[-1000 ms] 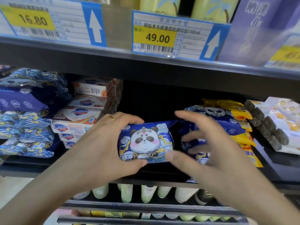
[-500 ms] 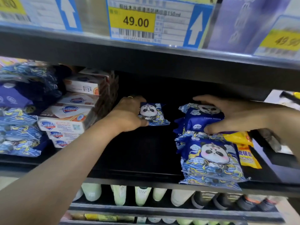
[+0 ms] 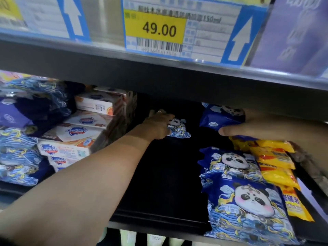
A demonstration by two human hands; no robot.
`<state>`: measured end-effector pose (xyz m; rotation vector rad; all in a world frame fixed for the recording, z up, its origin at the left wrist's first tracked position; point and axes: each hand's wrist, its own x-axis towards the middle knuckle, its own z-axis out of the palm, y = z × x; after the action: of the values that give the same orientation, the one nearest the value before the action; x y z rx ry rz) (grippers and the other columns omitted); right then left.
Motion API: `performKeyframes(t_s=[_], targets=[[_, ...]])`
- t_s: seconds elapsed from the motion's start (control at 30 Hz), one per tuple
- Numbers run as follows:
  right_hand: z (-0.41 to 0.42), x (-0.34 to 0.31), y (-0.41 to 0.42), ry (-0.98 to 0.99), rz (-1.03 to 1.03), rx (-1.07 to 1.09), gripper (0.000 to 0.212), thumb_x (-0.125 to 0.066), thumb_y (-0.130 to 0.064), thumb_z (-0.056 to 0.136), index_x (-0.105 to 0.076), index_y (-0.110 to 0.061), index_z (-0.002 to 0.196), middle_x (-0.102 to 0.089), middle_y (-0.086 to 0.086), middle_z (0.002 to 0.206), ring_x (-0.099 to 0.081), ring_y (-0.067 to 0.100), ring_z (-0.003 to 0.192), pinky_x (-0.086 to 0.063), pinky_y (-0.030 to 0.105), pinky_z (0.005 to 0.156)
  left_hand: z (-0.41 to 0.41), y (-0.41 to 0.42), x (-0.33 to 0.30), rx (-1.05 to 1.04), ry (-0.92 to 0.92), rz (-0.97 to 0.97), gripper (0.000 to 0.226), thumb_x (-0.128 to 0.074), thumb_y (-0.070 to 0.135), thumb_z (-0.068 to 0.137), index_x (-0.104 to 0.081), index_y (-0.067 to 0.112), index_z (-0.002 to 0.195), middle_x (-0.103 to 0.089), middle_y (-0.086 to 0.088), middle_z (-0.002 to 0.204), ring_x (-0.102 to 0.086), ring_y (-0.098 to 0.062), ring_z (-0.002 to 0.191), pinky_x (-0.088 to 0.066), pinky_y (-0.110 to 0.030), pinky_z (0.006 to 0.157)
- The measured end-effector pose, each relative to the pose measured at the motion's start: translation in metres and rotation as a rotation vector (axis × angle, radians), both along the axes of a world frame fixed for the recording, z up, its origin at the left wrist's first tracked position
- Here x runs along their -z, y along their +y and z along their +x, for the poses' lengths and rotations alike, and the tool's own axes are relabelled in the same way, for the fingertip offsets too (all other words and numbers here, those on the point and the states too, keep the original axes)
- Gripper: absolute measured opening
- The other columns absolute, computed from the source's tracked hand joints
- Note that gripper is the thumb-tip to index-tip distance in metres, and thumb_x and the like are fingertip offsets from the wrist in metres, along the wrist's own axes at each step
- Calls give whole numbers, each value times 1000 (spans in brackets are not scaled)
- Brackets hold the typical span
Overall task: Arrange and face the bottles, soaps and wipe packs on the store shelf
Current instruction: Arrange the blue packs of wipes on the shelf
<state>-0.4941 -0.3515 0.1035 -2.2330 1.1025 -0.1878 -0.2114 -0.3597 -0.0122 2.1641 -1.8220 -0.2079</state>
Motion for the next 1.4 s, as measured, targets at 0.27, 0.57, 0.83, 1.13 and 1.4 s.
performKeyframes(t_s=[0.27, 0.57, 0.83, 1.13, 1.4], targets=[[62, 2, -23, 152, -72, 30, 43, -57, -22, 103, -55, 1, 140, -58, 20, 143, -55, 37, 131, -45, 28, 89, -11, 9, 22, -129, 134, -207, 70, -68, 25, 96, -34, 21, 158, -28, -14, 163, -37, -38, 144, -39, -44, 117], [119, 20, -43, 160, -32, -74, 41, -49, -9, 106, -48, 10, 142, -51, 31, 145, -52, 27, 106, -43, 6, 48, -50, 122, -1, -210, 125, -225, 54, -59, 27, 96, -47, 18, 148, -49, -9, 145, -44, -32, 133, -46, -44, 108], [156, 32, -50, 194, -72, -59, 46, -56, -5, 102, -44, 13, 142, -47, 34, 147, -47, 45, 133, -41, 26, 87, -63, 179, 2, -113, 222, -242, 41, -57, 33, 99, -55, 34, 140, -50, 12, 139, -39, -11, 134, -41, -31, 110], [153, 41, -58, 242, -295, -81, 68, -72, -26, 95, -39, -16, 154, -49, 12, 150, -51, 29, 132, -42, 34, 109, -53, 188, 2, -110, 251, -183, 39, -59, 35, 98, -55, 39, 137, -51, 12, 134, -40, -11, 134, -40, -27, 104], [58, 8, -7, 53, -129, -63, 34, -53, -28, 106, -56, -12, 136, -61, 0, 129, -57, 11, 107, -41, 2, 82, -91, 208, -39, 176, 548, -248, 44, -62, 59, 85, -61, 48, 127, -61, 34, 123, -50, 16, 121, -45, -20, 105]])
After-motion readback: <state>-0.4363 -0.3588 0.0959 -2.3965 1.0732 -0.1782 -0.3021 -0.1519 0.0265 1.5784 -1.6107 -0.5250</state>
